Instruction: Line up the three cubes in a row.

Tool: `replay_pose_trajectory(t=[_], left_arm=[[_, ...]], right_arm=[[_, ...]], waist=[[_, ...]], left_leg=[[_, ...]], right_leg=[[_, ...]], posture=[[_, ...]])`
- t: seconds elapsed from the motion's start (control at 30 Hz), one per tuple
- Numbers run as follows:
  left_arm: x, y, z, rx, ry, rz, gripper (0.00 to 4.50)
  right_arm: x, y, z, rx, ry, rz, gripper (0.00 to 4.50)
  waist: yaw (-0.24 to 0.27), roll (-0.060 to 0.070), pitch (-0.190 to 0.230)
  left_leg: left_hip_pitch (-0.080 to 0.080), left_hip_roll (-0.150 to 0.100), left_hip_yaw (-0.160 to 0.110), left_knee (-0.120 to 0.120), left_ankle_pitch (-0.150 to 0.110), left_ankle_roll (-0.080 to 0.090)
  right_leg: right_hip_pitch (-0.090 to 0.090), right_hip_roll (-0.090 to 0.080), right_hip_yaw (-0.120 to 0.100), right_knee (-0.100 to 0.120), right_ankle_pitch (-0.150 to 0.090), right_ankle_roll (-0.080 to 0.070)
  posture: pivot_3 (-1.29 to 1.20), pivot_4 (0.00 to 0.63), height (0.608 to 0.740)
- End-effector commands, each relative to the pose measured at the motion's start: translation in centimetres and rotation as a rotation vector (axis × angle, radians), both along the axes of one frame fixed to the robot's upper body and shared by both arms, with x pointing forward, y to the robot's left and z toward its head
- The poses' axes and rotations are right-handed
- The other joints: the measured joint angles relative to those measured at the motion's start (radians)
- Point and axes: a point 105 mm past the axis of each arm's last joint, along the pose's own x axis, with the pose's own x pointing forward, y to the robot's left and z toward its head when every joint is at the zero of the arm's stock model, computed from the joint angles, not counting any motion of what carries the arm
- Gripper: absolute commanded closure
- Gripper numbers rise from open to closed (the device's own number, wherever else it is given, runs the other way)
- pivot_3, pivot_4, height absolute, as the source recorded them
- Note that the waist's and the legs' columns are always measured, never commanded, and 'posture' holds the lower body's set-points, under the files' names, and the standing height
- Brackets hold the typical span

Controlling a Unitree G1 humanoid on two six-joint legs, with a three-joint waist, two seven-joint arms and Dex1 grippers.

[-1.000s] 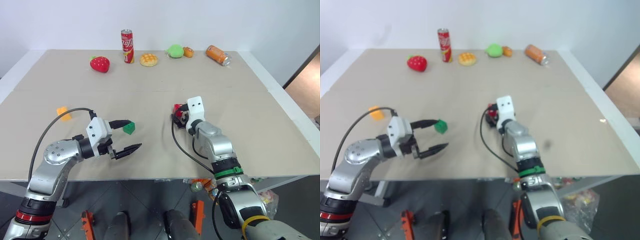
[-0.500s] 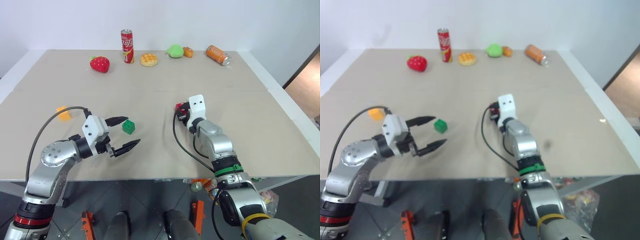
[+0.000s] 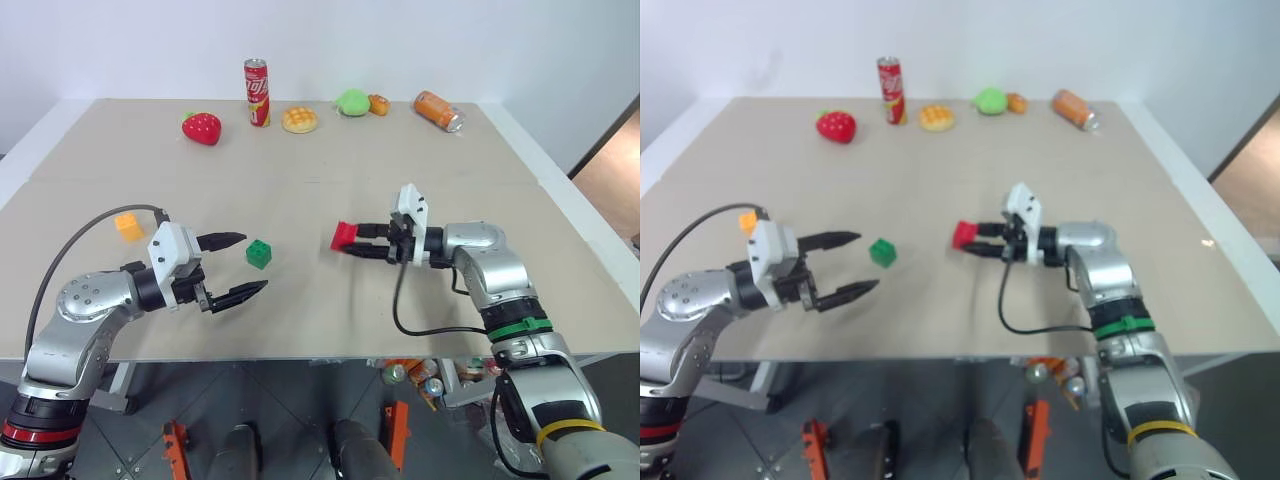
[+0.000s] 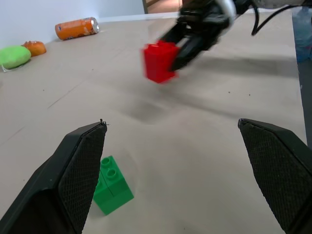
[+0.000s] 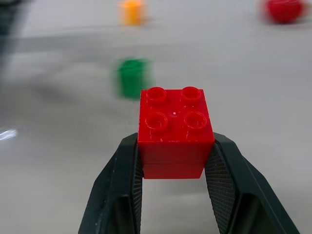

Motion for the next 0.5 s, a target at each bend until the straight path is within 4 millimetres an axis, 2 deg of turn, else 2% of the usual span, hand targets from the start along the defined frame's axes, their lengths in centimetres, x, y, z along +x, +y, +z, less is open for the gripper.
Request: replay_pose_trajectory(t=[0.03, 0.1, 0.27, 0.5], left_arm=[[-0.7, -0.2, 0.6, -0.009, -0.024, -0.018, 0.00], [-1.1, 0.2, 0.1, 0.011, -0.007, -0.025, 0.00], [-1.3, 2.7, -1.3, 0.079, 0.030, 0.012, 0.00], [-0.9, 5.4, -2.1, 0.074, 0.060, 0.078, 0.00]], right_arm=[[0.2, -0.3, 1.0, -0.014, 0.018, 0.081, 3.28], [0.4, -0.6, 0.7, -0.042, 0.032, 0.099, 3.28], [1.0, -0.8, -0.8, -0.125, 0.034, 0.115, 3.28], [0.9, -0.5, -3.0, -0.195, 0.047, 0.149, 3.28]], waist=[[-0.006, 0.000, 0.000], [-0.008, 0.000, 0.000], [-0.009, 0.000, 0.000], [-0.008, 0.000, 0.000]], left_leg=[[0.000, 0.000, 0.001, 0.000, 0.000, 0.000], [0.001, 0.001, 0.001, 0.000, 0.000, 0.000], [0.001, 0.001, 0.001, 0.000, 0.000, 0.000], [0.000, 0.001, 0.001, 0.000, 0.000, 0.000]], right_leg=[[0.000, 0.000, 0.000, 0.000, 0.001, -0.001], [0.000, 0.000, 0.000, 0.000, 0.002, -0.001], [-0.001, 0.000, -0.001, 0.000, 0.002, -0.002], [-0.001, 0.000, -0.001, 0.000, 0.001, -0.001]], posture=[[0.00, 0.150, 0.740], [0.00, 0.150, 0.740], [0.00, 0.150, 0.740], [0.00, 0.150, 0.740]])
